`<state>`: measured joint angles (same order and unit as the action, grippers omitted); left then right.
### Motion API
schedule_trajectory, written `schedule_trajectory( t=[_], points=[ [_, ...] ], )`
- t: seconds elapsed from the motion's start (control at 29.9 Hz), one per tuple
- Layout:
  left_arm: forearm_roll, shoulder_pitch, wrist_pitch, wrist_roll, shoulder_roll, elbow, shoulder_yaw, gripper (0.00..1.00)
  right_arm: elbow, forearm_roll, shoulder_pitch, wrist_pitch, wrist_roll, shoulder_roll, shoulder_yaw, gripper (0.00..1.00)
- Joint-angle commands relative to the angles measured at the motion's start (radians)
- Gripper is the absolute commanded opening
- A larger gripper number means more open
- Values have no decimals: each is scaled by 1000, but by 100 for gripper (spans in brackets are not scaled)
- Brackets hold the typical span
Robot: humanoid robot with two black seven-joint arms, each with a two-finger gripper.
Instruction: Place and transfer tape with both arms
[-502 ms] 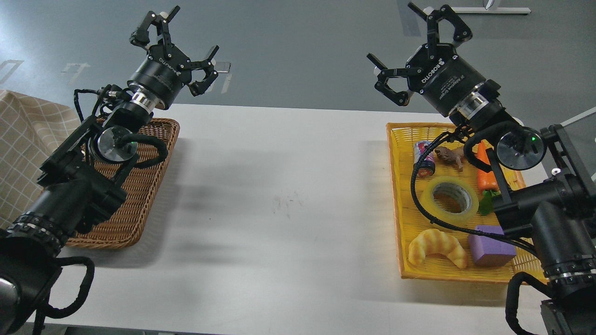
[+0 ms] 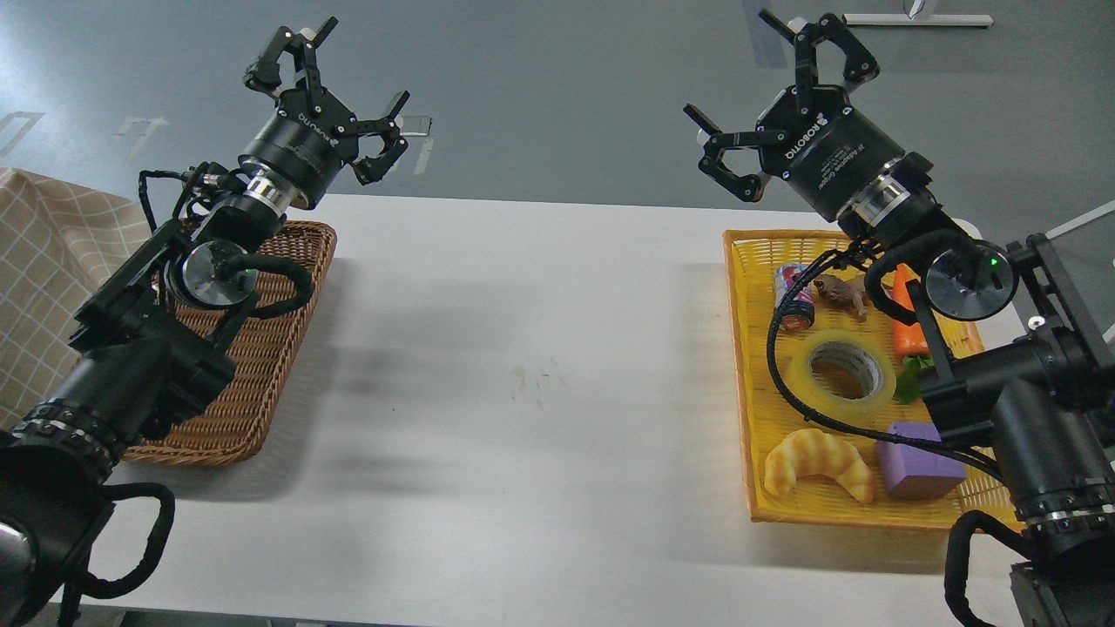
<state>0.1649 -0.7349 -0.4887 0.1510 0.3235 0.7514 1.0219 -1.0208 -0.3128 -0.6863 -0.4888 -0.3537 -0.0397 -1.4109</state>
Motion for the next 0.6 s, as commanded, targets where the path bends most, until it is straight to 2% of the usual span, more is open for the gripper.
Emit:
schedule_trajectory(
  t=[0.0, 0.57],
  points=[
    [-1, -1, 0, 1, -3, 0, 4, 98, -1, 0, -1, 0, 1, 1, 0, 100],
    [-4, -1, 0, 9, -15, 6, 1, 98, -8, 0, 4, 0, 7, 0, -2, 100]
  ],
)
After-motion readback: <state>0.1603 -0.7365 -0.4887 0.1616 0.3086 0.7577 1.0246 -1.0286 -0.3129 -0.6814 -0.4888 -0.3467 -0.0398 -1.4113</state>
